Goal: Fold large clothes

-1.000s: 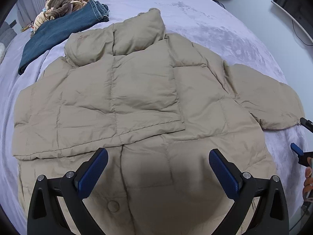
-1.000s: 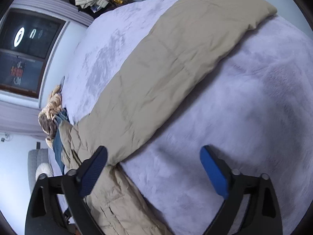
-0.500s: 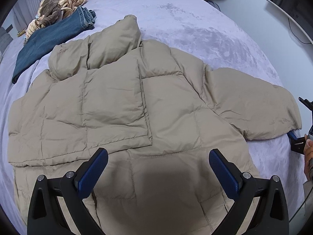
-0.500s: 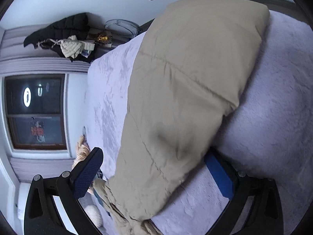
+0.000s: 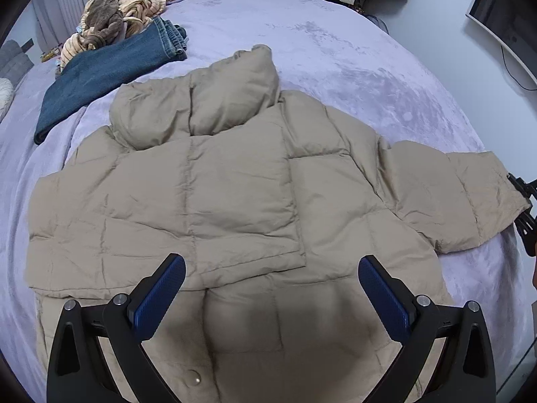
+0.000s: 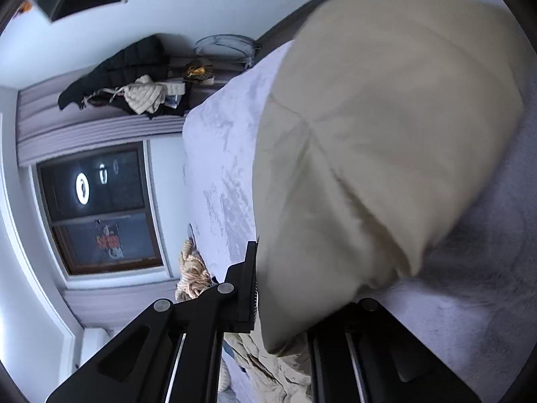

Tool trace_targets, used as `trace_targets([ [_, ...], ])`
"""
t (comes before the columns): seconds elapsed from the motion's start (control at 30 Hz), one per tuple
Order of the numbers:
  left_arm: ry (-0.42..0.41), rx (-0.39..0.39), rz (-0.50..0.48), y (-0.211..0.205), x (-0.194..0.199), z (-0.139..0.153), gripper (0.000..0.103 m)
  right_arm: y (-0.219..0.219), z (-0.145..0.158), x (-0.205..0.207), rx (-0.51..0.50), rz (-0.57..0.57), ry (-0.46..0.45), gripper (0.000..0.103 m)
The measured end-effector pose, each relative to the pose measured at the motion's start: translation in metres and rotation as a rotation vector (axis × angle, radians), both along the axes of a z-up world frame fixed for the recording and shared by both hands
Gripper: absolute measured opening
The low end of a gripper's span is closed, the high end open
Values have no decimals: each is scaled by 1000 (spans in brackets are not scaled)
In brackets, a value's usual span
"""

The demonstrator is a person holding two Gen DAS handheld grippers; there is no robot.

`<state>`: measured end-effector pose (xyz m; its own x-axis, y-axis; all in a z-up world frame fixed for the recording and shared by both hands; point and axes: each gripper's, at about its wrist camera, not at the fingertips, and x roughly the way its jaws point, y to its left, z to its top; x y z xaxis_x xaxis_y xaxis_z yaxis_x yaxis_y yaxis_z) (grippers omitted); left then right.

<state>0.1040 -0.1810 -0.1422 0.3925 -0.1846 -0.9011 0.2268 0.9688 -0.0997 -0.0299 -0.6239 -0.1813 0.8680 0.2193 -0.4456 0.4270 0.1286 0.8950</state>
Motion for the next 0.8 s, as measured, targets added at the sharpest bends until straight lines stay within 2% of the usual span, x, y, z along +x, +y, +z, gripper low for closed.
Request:
trace_targets([
  [0.13, -23, 7, 47, 34, 10, 3, 103, 43, 51, 38, -198, 162, -18, 9],
  [0.23, -36, 7, 86, 63, 16, 4, 103, 93, 83, 73, -328, 298, -45, 9],
  [0.33, -41, 2, 122, 93, 19, 3, 103, 159, 108, 108, -465, 443, -73, 9],
  [0.43, -41, -2, 155, 122, 20, -1, 103, 238, 119, 137, -593, 598, -91, 9],
  [0.53, -39, -1, 188, 149, 21, -5, 103, 313, 110, 145, -691, 741, -79, 9],
  [0.63, -38, 2, 214, 174, 19, -11, 103, 374, 83, 154, -742, 850, -27, 9],
  [0.73, -31, 0, 231, 193, 20, -18, 103, 415, 45, 154, -802, 919, 62, 9],
  [0.8, -25, -6, 238, 201, 20, -24, 103, 421, 18, 152, -810, 934, 117, 9],
])
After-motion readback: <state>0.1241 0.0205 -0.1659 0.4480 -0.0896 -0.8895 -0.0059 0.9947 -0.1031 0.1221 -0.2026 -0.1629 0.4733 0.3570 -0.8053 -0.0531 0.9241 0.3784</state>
